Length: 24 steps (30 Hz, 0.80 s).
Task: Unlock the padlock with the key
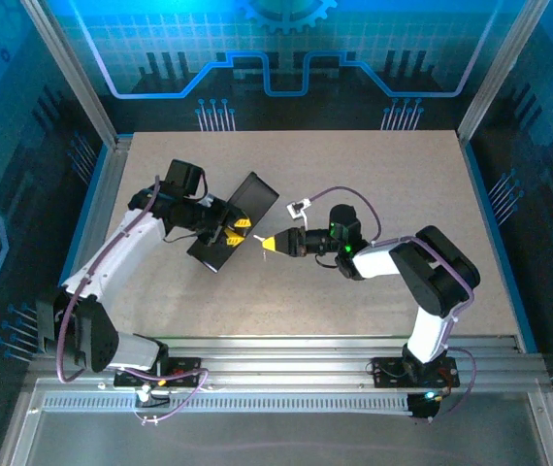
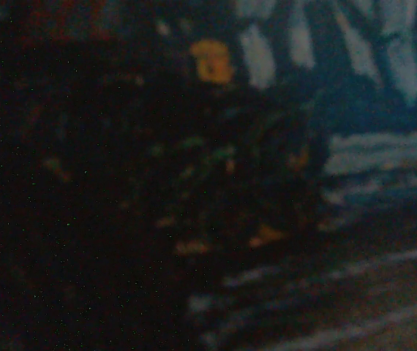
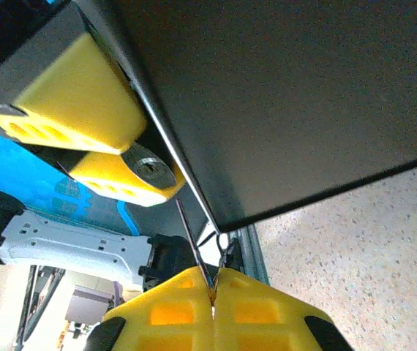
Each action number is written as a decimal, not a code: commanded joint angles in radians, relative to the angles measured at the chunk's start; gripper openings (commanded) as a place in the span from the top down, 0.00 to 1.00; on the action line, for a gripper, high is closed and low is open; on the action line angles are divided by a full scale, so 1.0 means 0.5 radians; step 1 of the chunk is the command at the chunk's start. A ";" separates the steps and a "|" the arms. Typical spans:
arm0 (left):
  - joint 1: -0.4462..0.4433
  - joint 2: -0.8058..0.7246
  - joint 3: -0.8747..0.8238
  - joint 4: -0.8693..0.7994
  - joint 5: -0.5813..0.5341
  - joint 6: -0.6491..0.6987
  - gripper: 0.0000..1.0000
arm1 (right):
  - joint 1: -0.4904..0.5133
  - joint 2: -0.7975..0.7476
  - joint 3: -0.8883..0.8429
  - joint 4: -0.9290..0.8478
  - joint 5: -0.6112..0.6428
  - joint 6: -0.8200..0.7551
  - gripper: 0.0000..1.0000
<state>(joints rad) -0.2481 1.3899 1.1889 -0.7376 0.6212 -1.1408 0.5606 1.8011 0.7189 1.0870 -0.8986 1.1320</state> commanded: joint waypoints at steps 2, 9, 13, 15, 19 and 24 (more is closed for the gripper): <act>0.022 -0.010 0.088 0.065 0.133 0.123 1.00 | -0.016 -0.011 0.003 0.006 -0.053 -0.089 1.00; 0.024 -0.003 0.089 0.070 0.166 0.141 1.00 | 0.016 -0.047 0.051 -0.008 -0.058 -0.128 1.00; 0.024 -0.004 0.087 0.069 0.166 0.141 1.00 | 0.035 -0.045 0.101 -0.033 -0.050 -0.136 1.00; 0.024 -0.006 0.089 0.068 0.166 0.140 1.00 | 0.038 -0.038 0.114 0.002 -0.041 -0.119 1.00; 0.024 -0.015 0.095 0.059 0.163 0.137 1.00 | 0.042 -0.050 0.126 0.018 -0.038 -0.112 1.00; 0.025 -0.017 0.092 0.064 0.164 0.139 1.00 | 0.055 -0.044 0.160 0.004 -0.039 -0.117 1.00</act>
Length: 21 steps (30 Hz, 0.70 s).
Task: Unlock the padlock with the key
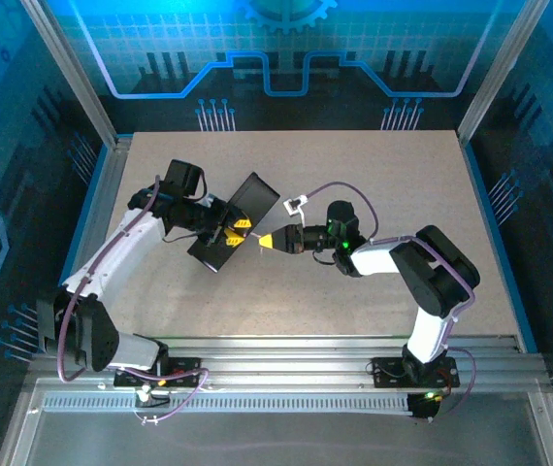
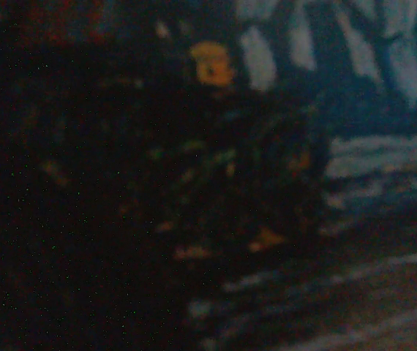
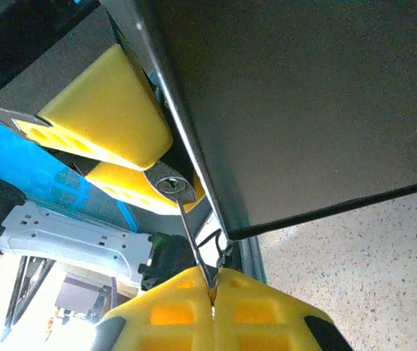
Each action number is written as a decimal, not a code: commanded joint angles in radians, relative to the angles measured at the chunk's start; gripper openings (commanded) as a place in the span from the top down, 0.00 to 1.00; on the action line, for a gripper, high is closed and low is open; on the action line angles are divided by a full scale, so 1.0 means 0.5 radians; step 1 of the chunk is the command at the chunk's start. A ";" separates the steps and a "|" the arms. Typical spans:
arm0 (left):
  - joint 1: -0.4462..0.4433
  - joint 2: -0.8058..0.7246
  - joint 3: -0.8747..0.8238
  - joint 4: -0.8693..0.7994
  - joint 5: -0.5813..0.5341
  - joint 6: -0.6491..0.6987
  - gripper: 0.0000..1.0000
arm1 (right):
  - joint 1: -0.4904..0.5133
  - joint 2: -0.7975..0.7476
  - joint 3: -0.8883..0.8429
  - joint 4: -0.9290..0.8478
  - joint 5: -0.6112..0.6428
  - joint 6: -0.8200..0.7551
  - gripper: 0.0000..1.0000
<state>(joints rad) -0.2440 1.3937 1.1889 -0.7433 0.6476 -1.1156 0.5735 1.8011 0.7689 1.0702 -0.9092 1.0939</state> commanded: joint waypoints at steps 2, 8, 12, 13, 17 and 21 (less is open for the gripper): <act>0.015 -0.029 0.089 0.080 0.113 0.083 1.00 | 0.037 -0.036 0.074 0.034 -0.017 -0.040 1.00; 0.015 -0.032 0.089 0.083 0.110 0.081 1.00 | 0.046 -0.024 0.097 0.010 -0.015 -0.051 1.00; 0.015 -0.036 0.084 0.090 0.107 0.076 1.00 | 0.045 -0.004 0.099 0.007 -0.009 -0.050 1.00; 0.015 -0.039 0.080 0.092 0.105 0.070 1.00 | 0.046 0.001 0.101 0.007 -0.006 -0.049 1.00; 0.015 -0.041 0.083 0.097 0.108 0.068 1.00 | 0.045 0.021 0.112 0.008 -0.001 -0.044 1.00; 0.015 -0.042 0.082 0.100 0.113 0.070 1.00 | 0.045 0.040 0.122 0.049 -0.006 -0.021 1.00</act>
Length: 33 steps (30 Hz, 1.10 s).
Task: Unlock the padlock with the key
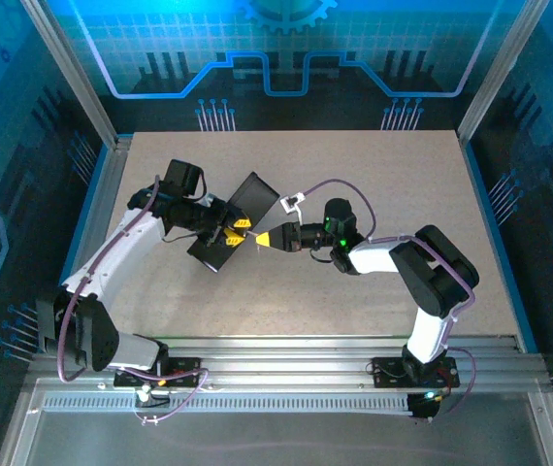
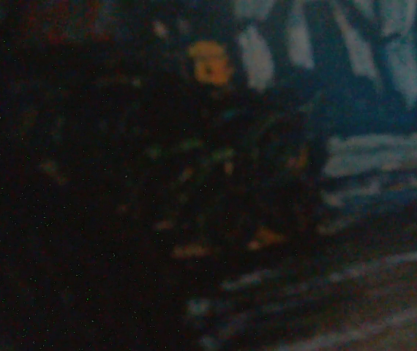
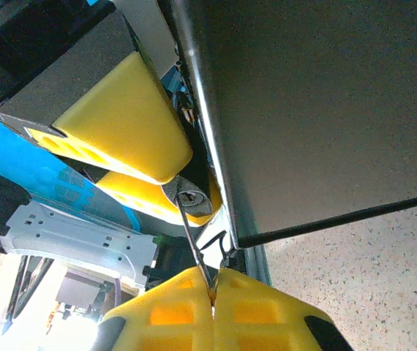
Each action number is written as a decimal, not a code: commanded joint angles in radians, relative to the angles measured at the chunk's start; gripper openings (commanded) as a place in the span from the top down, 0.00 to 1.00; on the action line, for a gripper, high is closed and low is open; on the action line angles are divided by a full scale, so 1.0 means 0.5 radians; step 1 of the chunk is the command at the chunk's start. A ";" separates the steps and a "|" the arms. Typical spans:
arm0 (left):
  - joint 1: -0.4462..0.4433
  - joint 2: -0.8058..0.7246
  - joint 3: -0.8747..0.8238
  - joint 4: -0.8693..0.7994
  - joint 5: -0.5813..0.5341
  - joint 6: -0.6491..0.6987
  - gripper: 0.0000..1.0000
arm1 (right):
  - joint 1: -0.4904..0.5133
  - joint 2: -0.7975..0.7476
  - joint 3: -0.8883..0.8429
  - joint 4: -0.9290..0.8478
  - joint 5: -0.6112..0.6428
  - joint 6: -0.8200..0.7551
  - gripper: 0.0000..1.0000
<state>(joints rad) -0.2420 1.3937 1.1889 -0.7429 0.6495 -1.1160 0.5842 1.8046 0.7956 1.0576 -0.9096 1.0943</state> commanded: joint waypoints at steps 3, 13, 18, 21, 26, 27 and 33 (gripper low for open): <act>0.011 -0.045 0.073 0.108 0.106 0.063 1.00 | 0.018 0.039 0.056 0.036 0.003 -0.041 1.00; 0.009 -0.045 0.065 0.116 0.109 0.060 1.00 | 0.019 0.052 0.054 0.104 0.008 -0.020 1.00; 0.009 -0.048 0.061 0.116 0.109 0.062 1.00 | 0.027 0.051 0.059 0.117 0.007 -0.024 1.00; 0.006 -0.047 0.060 0.117 0.112 0.061 1.00 | 0.031 0.044 0.068 0.124 0.009 -0.023 1.00; -0.007 -0.036 0.062 0.116 0.119 0.074 1.00 | 0.043 0.033 0.122 0.063 0.003 -0.055 1.00; -0.010 -0.034 0.067 0.107 0.121 0.082 1.00 | 0.042 0.030 0.130 0.053 -0.001 -0.066 1.00; -0.008 -0.029 0.086 0.080 0.117 0.091 1.00 | 0.067 -0.105 0.122 -0.187 0.032 -0.295 1.00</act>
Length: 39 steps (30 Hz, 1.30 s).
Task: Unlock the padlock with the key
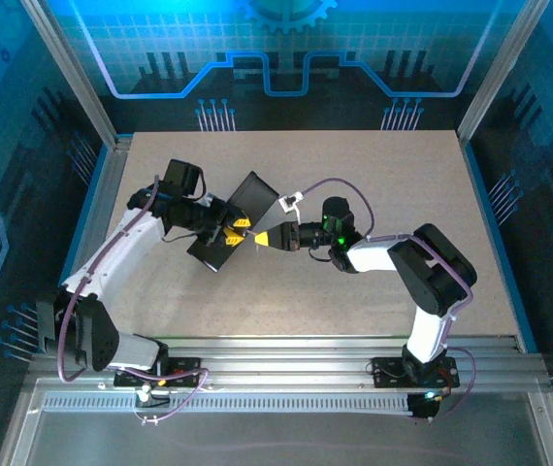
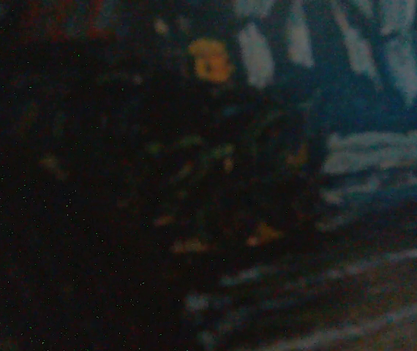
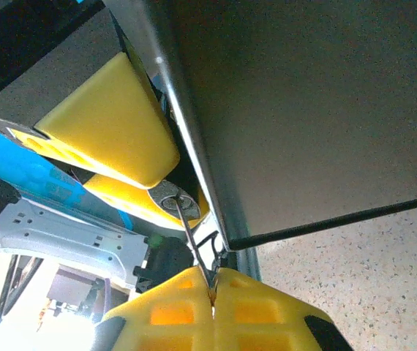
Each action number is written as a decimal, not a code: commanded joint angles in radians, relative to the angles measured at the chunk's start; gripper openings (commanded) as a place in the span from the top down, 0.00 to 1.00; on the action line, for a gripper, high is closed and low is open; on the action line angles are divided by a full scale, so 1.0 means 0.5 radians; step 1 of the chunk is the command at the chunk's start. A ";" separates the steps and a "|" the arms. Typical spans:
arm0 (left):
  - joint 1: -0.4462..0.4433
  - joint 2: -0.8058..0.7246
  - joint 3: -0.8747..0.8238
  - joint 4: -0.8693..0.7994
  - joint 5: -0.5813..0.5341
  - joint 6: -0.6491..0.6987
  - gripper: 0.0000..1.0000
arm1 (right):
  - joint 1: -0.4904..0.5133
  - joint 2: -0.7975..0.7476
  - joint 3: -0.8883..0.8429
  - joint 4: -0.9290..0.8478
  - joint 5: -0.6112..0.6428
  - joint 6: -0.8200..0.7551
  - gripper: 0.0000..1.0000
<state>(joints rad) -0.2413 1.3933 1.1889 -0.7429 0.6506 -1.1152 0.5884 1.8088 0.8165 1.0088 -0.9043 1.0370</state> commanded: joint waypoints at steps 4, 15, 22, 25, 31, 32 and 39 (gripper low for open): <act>-0.011 -0.006 0.124 0.021 0.107 0.126 1.00 | 0.102 -0.277 0.081 -0.447 0.153 -0.471 1.00; -0.014 0.014 0.160 -0.076 0.081 0.181 1.00 | 0.106 -0.261 0.115 -0.403 0.091 -0.495 1.00; -0.014 0.039 0.189 -0.174 0.021 0.232 1.00 | 0.133 -0.411 0.114 -0.779 0.254 -0.706 1.00; -0.023 0.048 0.184 -0.148 0.020 0.212 1.00 | 0.180 -0.384 0.204 -0.732 0.224 -0.685 1.00; -0.030 0.045 0.181 -0.077 0.046 0.165 1.00 | 0.169 -0.139 0.235 -0.247 0.065 -0.247 1.00; -0.030 0.042 0.181 -0.080 0.048 0.165 1.00 | 0.163 -0.107 0.222 -0.143 0.063 -0.175 1.00; -0.024 0.027 0.165 -0.070 0.051 0.167 1.00 | 0.133 -0.094 0.203 -0.145 0.083 -0.124 1.00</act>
<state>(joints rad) -0.2317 1.4132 1.2415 -0.8452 0.5812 -1.0477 0.6353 1.7729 0.8715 0.8093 -0.8394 0.9520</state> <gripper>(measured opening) 0.300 0.044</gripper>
